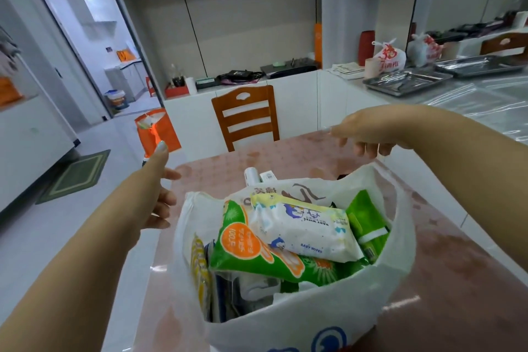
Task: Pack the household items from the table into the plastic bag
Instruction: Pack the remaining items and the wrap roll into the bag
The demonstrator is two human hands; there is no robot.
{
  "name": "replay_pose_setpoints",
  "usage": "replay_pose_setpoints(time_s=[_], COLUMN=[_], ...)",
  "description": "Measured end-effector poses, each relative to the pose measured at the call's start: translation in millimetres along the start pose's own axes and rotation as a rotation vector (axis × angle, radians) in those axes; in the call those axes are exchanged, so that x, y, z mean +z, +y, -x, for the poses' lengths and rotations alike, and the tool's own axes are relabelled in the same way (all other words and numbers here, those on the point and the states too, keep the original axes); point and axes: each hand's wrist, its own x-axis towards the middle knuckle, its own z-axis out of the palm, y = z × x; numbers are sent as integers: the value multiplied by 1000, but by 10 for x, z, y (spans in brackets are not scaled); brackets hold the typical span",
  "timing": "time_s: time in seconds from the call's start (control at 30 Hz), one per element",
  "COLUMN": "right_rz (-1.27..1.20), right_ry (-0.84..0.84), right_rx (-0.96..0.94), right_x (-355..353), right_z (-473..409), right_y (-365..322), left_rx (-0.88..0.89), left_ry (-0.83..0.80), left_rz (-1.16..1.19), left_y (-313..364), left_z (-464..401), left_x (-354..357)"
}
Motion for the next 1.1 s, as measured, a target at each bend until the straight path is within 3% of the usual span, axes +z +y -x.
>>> replay_pose_setpoints(time_s=[0.2,0.33,0.5,0.6,0.67,0.73,0.87,0.97,1.1], right_rz=[-94,181,407,447,388,175,-243,-260,-264], right_ry=[-15,25,-135,-159,-80,-11,-26,-56,-89], right_rx=[34,-32,199,195,156,122,39,-13,-41], right_x=[205,494,896,1094,1106,1057,996,1063,1144], right_z=[-1019,-1663,-2176,-2277,-2348,-2450,-2516,-2496,-2492], right_y=[205,461,984,1156,1140,1072,803,674,657], left_rx=[-62,-87,-150,-183,-187,-193,-76,90,116], left_ry=[-83,-160,-231,-297,-309,-319,-315,-377,-497], left_rz=[-56,-95,-184,-246,-266,-302,-552,-905,-1090], left_y=[-98,-299,-569,-712,-783,-847,-1082,-1369,-1836], left_z=[-872,-1435,-1873,-2046,-2162,-2284,-2509,-2696,-2835], left_x=[251,557,838,934,989,1058,1226,1280,1414])
